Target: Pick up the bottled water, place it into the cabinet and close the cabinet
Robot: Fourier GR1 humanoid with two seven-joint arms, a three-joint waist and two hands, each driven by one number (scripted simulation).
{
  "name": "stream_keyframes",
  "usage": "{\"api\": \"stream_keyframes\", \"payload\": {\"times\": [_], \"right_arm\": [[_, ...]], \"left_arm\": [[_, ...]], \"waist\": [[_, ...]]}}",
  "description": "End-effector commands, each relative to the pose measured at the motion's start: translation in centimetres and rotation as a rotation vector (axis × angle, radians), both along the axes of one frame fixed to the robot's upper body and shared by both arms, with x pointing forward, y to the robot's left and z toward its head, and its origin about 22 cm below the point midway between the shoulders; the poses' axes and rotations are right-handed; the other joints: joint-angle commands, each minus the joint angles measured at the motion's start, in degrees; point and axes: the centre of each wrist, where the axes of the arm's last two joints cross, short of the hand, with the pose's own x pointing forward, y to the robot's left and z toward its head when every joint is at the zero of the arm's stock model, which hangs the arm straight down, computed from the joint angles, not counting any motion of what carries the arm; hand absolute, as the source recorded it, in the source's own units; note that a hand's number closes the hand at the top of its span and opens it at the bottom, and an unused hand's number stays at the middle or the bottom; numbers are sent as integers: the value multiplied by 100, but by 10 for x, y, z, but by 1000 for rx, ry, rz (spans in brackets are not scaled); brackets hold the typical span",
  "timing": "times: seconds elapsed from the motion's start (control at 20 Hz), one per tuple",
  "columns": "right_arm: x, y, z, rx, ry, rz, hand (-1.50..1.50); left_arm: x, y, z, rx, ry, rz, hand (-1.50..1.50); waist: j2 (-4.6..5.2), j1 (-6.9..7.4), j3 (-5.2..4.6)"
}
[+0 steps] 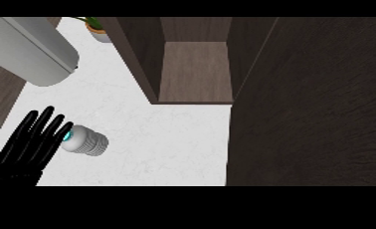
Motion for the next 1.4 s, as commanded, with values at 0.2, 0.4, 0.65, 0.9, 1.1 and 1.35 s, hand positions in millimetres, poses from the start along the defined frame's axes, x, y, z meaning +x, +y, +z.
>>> {"api": "stream_keyframes", "payload": {"times": [0.2, 0.4, 0.65, 0.9, 1.1, 1.35], "right_arm": [[-34, -2, 12, 53, 38, 29, -150], [-31, -2, -37, 58, 32, 27, -150], [-46, -4, -27, 38, 24, 30, -150], [-36, -13, -27, 30, 9, 30, -150], [-53, 11, -35, 33, 33, 49, -150], [-48, -9, -30, 25, 7, 29, -150]], "left_arm": [[-31, 21, 15, -13, 38, -4, -150], [-45, 43, 2, -9, 39, 3, -150], [-59, 65, -4, 2, 50, 3, -150], [-50, 84, -32, -14, 6, 16, -150], [-44, 86, -22, -9, 10, 47, -150], [-47, 98, -43, -17, 39, 105, -150]], "waist": [[3, -23, 2], [4, -9, 4], [1, -16, 2], [10, -21, 0], [7, -44, 1], [10, -31, 1]]}}
